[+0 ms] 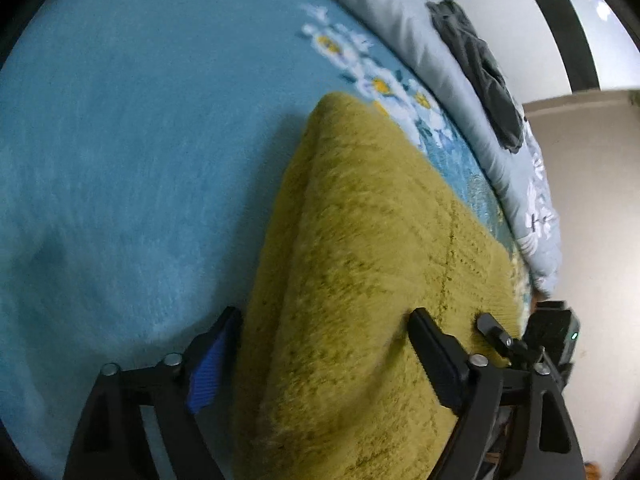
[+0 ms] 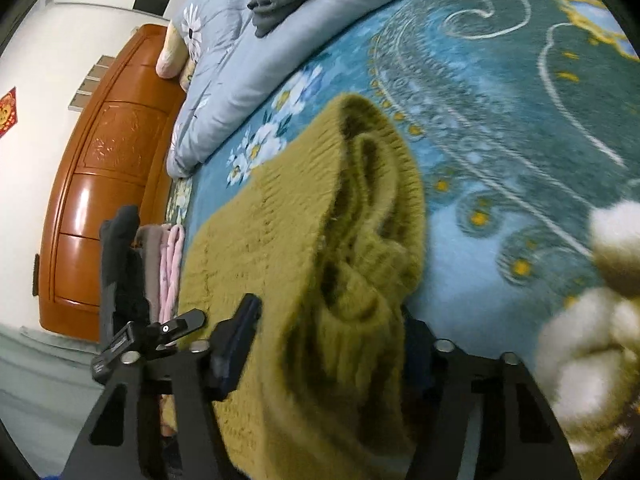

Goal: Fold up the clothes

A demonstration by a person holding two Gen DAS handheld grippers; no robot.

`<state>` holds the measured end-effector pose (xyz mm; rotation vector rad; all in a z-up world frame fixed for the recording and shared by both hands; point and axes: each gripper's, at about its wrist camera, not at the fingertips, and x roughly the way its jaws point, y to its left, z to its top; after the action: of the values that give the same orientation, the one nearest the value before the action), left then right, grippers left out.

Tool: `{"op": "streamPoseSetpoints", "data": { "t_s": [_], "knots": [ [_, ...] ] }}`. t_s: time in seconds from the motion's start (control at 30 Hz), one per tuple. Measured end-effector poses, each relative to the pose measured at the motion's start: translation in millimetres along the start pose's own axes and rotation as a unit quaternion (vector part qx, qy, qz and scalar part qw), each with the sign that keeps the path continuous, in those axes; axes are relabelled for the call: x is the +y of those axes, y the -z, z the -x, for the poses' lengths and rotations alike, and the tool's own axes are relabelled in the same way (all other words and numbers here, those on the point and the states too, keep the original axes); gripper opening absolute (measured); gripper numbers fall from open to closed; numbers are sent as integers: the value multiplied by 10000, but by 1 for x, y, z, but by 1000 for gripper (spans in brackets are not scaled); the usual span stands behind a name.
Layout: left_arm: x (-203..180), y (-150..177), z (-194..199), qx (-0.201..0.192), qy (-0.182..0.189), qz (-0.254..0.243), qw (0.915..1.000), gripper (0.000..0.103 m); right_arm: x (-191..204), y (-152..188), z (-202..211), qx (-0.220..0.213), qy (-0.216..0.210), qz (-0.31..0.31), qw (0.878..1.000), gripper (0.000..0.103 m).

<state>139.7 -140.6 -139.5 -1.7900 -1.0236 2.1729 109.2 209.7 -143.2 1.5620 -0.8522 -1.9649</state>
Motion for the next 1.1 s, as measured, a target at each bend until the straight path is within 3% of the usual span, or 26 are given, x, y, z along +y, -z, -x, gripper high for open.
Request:
{"op": "streamPoseSetpoints", "data": {
  "t_s": [0.3, 0.43, 0.73, 0.9, 1.1],
  "knots": [
    [-14, 14, 22, -440, -410, -308, 9977, 36, 8, 3, 6, -127, -194, -246, 9994, 44],
    [-29, 17, 29, -612, -458, -393, 9963, 33, 30, -4, 16, -87, -320, -20, 9994, 43],
    [-29, 19, 82, -1191, -27, -74, 9929, 33, 115, -24, 28, 79, -572, 897, 9943, 43],
    [-19, 17, 150, -1939, 151, 168, 9808, 33, 188, -39, 21, 236, -853, 1501, 9847, 43],
    [10, 27, 255, -2918, -10, 551, 9549, 33, 301, -51, -6, 578, -1343, 2290, 9624, 43]
  ]
}}
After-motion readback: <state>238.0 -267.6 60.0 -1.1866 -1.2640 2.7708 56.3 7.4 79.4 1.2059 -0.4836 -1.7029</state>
